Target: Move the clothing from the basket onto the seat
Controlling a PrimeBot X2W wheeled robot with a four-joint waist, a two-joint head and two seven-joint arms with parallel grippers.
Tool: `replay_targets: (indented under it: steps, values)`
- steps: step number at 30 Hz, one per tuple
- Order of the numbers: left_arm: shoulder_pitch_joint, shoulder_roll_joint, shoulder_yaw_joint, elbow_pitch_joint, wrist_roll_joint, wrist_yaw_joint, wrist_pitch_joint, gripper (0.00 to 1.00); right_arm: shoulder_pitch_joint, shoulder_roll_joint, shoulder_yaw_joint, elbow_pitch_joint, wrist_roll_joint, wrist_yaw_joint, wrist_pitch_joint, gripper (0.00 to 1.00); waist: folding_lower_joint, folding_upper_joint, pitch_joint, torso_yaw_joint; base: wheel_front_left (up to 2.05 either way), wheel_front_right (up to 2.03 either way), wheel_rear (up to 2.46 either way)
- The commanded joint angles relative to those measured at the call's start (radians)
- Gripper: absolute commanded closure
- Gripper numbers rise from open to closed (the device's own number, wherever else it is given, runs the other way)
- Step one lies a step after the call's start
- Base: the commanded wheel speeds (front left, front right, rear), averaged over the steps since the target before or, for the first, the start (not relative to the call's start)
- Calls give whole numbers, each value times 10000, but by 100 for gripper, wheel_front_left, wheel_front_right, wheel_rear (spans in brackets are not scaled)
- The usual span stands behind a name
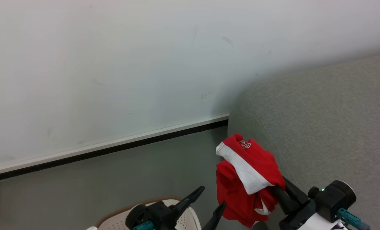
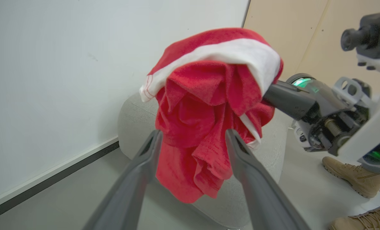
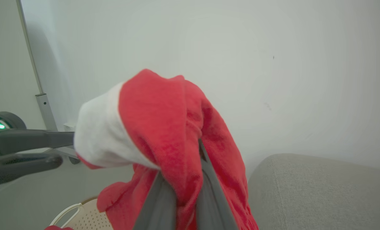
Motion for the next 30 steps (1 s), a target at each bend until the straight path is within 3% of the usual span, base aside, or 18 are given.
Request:
replay_targets:
  steps: [1,8,15,24,30]
  values:
    - [-112,5,5,160,76,21,-176,0,167,-98,-252,-142,-169,-28,-34,100,-1,0,350,-893,0,0,0]
    - [-389,-135,-127,514,201,-21,-393,0,401,-10,-822,-435,-264,-28,-35,100,-1,0,820,-1837,0,0,0]
    - [-861,-132,-243,625,405,-51,-394,0,296,163,-1540,-661,-365,-28,-36,100,-1,0,1591,-1881,0,0,0]
    - [-2236,66,-316,508,859,-166,76,0,-1695,67,-3958,-389,-625,-28,-36,100,-1,0,3973,-1013,0,0,0]
    - [-3208,23,-319,453,1177,-185,213,0,-4020,-846,-5723,1127,-913,-28,-36,100,-1,0,5572,-26,0,0,0]
